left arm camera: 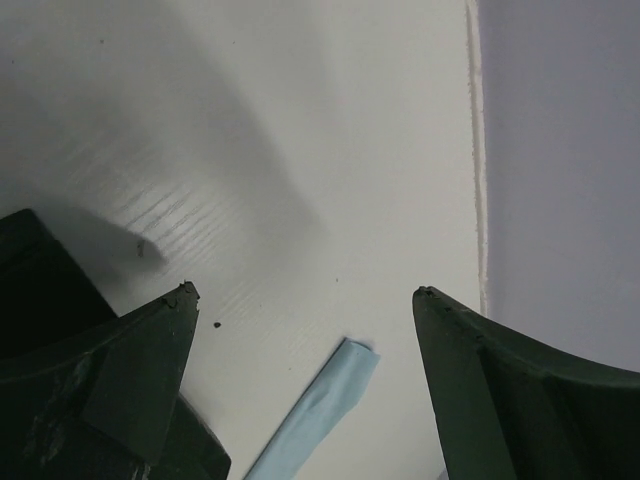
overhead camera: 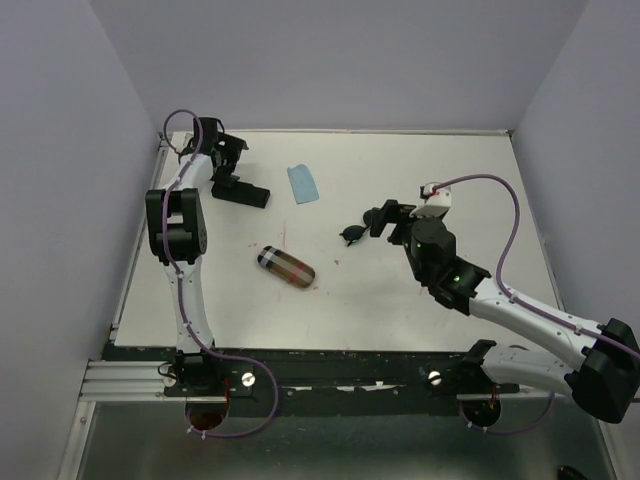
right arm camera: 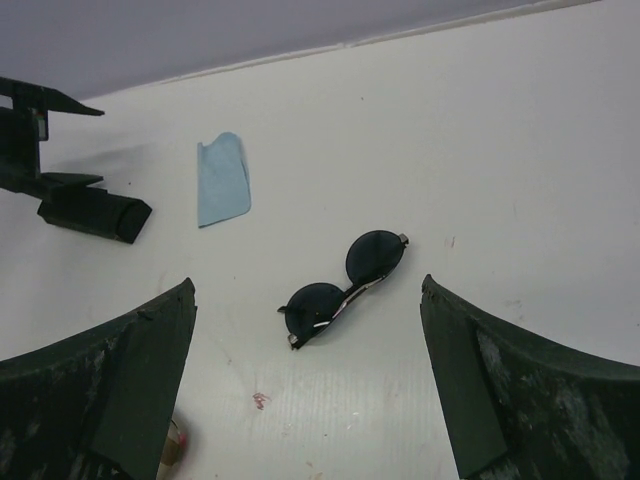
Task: Organize the sunglasses
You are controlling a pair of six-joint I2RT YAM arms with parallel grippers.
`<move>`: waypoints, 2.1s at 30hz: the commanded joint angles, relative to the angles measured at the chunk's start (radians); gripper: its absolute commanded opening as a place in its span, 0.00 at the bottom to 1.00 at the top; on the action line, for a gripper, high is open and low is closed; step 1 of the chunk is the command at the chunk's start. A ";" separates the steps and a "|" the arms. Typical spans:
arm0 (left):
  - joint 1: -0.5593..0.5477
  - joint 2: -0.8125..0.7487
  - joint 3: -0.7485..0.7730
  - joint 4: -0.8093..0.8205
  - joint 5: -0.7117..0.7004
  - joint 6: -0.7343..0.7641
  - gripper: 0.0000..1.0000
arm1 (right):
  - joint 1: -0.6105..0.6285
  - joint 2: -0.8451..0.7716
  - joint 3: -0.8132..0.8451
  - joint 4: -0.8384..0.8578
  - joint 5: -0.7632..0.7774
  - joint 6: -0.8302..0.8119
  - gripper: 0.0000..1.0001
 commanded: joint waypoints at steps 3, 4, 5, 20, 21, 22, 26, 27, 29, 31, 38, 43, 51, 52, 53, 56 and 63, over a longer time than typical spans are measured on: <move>-0.032 -0.163 -0.284 0.097 0.035 -0.119 0.99 | -0.007 -0.003 -0.019 0.045 0.041 -0.027 1.00; -0.040 -0.188 -0.326 0.103 0.037 -0.129 0.99 | -0.007 -0.003 -0.019 0.045 0.039 -0.026 1.00; -0.045 -0.223 -0.375 0.129 0.049 -0.121 0.98 | -0.007 -0.003 -0.019 0.043 0.035 -0.024 1.00; -0.246 -0.576 -0.682 0.135 0.041 0.101 0.99 | -0.007 0.145 0.050 0.010 -0.246 -0.093 0.99; -0.246 -0.603 -0.671 0.095 0.017 0.121 0.99 | -0.007 0.163 0.059 0.014 -0.296 -0.121 0.99; -0.247 -0.640 -0.677 0.074 0.000 0.147 0.98 | -0.007 0.190 0.067 0.025 -0.357 -0.150 0.99; -0.237 -0.830 -0.792 -0.018 -0.124 0.164 0.99 | -0.001 0.365 0.177 0.034 -0.592 -0.239 0.99; -0.226 -0.884 -0.838 -0.040 -0.152 0.163 0.99 | 0.008 0.431 0.220 0.027 -0.631 -0.262 0.99; -0.197 -0.985 -0.921 -0.089 -0.204 0.158 0.99 | 0.033 0.532 0.302 0.031 -0.709 -0.320 0.99; -0.158 -1.079 -1.004 -0.150 -0.248 0.147 0.99 | 0.053 0.634 0.380 0.056 -0.783 -0.384 0.99; -0.125 -1.372 -1.254 -0.202 -0.360 0.111 0.99 | 0.106 1.005 0.756 -0.055 -0.866 -0.590 0.99; -0.125 -1.516 -1.384 -0.189 -0.380 0.071 0.99 | 0.105 1.155 0.927 -0.088 -0.863 -0.631 1.00; -0.121 -1.619 -1.449 -0.190 -0.410 0.060 0.99 | 0.105 1.355 1.148 -0.193 -0.837 -0.650 0.98; -0.121 -1.625 -1.449 -0.189 -0.411 0.061 0.99 | 0.106 1.369 1.159 -0.220 -0.844 -0.652 0.96; -0.121 -1.625 -1.451 -0.190 -0.411 0.063 0.99 | 0.105 1.379 1.173 -0.234 -0.850 -0.650 0.95; -0.121 -1.628 -1.451 -0.193 -0.408 0.063 0.99 | 0.106 1.398 1.192 -0.254 -0.878 -0.652 0.84; -0.120 -1.630 -1.431 -0.183 -0.362 0.098 0.99 | 0.105 1.320 1.158 -0.247 -0.893 -0.638 0.49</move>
